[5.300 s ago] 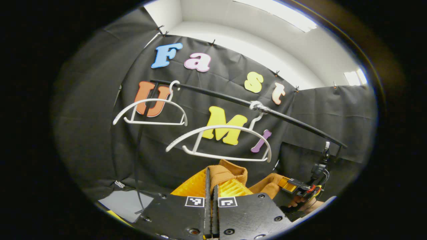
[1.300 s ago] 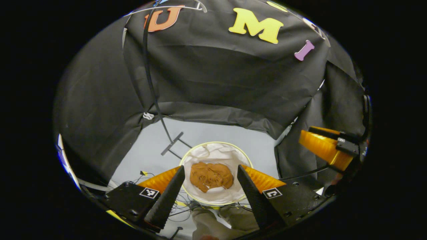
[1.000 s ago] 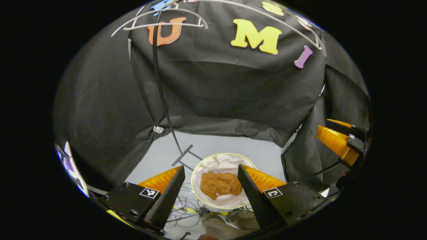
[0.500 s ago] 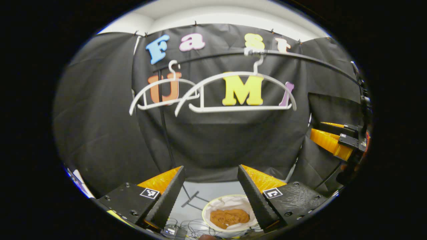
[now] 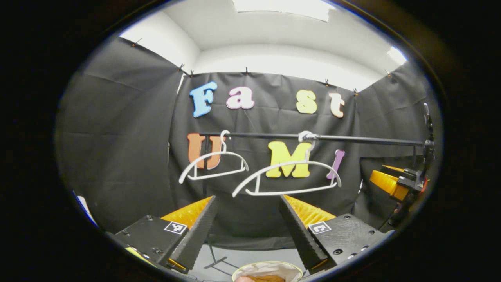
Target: Grasp the clothes on the hanger with both hands and then place them into the laundry hamper below.
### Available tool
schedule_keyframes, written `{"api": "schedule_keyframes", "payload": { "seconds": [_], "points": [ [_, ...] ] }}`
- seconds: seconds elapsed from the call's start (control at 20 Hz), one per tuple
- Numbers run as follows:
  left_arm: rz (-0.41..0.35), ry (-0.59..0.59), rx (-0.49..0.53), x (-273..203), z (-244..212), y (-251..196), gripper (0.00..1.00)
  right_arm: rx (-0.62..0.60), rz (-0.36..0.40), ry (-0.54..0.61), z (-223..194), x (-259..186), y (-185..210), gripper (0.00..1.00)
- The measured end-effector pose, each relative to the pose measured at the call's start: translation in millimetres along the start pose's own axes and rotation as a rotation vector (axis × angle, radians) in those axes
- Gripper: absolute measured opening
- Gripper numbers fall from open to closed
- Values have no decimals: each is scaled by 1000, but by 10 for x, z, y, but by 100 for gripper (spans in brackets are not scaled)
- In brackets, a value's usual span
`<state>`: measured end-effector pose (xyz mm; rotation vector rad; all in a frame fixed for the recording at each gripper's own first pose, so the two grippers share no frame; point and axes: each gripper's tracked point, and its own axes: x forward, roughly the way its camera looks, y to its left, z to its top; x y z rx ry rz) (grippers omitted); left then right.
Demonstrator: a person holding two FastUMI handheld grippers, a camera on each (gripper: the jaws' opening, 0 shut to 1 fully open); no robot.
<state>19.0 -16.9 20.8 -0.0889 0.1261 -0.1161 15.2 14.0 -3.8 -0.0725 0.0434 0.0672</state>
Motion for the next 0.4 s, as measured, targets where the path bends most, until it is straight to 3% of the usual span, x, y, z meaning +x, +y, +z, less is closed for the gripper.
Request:
{"api": "schedule_keyframes", "payload": {
  "seconds": [0.25,0.3,0.4],
  "points": [
    [-22,-146,16,-233,350,153,100,61,-39,-31,115,-112,165,83],
    [-27,-161,23,-276,370,159,100,64,-51,-32,114,-153,173,89],
    [-23,-173,49,-357,363,174,100,58,-62,-37,115,-264,169,89]
  ]
}}
